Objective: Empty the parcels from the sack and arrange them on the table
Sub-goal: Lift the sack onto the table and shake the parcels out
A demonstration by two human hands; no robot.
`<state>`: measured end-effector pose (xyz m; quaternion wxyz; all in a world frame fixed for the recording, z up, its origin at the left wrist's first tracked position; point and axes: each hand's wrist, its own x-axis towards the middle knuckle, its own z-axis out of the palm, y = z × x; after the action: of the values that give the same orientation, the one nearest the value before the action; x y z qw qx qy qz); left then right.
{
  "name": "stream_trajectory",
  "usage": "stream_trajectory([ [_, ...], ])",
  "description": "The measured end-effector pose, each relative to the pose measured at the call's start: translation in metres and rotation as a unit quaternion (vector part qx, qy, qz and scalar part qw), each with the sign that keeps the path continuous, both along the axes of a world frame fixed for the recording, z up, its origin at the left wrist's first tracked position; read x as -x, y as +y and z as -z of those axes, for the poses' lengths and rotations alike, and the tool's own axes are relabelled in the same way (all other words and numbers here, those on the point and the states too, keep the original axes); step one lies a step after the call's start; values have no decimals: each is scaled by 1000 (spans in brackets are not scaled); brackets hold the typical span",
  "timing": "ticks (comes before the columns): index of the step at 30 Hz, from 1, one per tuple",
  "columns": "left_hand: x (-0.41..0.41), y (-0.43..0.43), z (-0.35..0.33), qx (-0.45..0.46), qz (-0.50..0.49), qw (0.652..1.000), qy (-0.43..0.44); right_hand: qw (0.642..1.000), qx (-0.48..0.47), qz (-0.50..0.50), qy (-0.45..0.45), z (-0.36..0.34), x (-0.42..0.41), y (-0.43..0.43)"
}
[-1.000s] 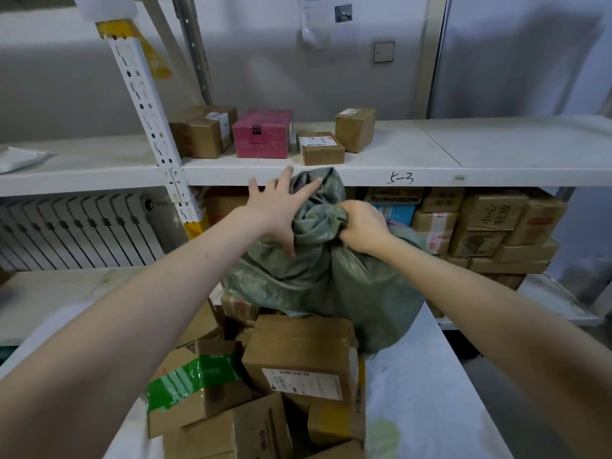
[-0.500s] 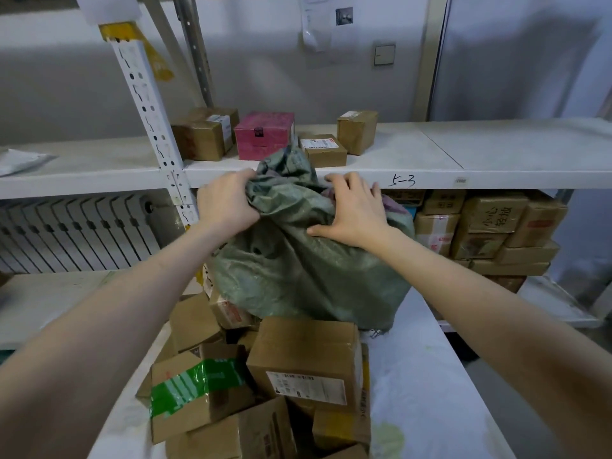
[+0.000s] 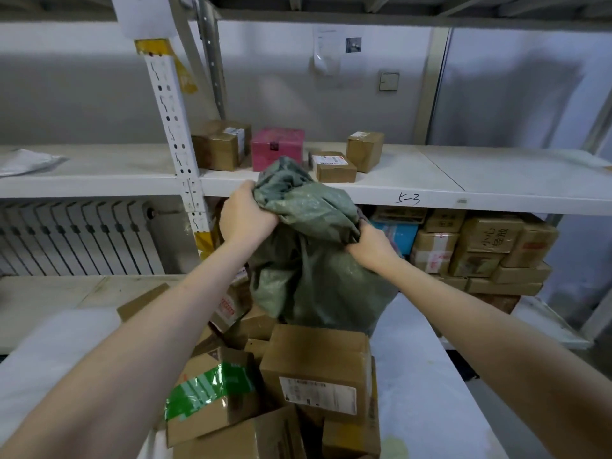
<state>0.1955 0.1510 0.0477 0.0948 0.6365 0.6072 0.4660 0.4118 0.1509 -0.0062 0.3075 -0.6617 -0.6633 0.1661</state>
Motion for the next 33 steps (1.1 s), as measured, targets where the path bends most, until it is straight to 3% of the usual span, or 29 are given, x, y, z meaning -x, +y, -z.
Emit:
stream_trajectory([
  [3,7,-2,18,53,3,999,1,999,-28,33,5,-1,-1,6],
  [7,13,0,7,46,-8,999,-5,995,-75,24,60,-18,5,9],
  [14,-2,-1,-4,-12,19,998,-58,938,-196,44,283,-35,8,-2],
  [20,-4,3,17,39,32,999,2,973,-17,40,226,-13,-1,8],
  [25,-8,2,-18,-69,51,996,18,949,-142,14,280,-33,-6,7],
  [30,-21,2,-38,-154,61,986,36,890,-291,23,349,-38,-11,6],
  [33,-16,3,-24,-161,43,981,101,920,-231,33,315,-27,-9,8],
])
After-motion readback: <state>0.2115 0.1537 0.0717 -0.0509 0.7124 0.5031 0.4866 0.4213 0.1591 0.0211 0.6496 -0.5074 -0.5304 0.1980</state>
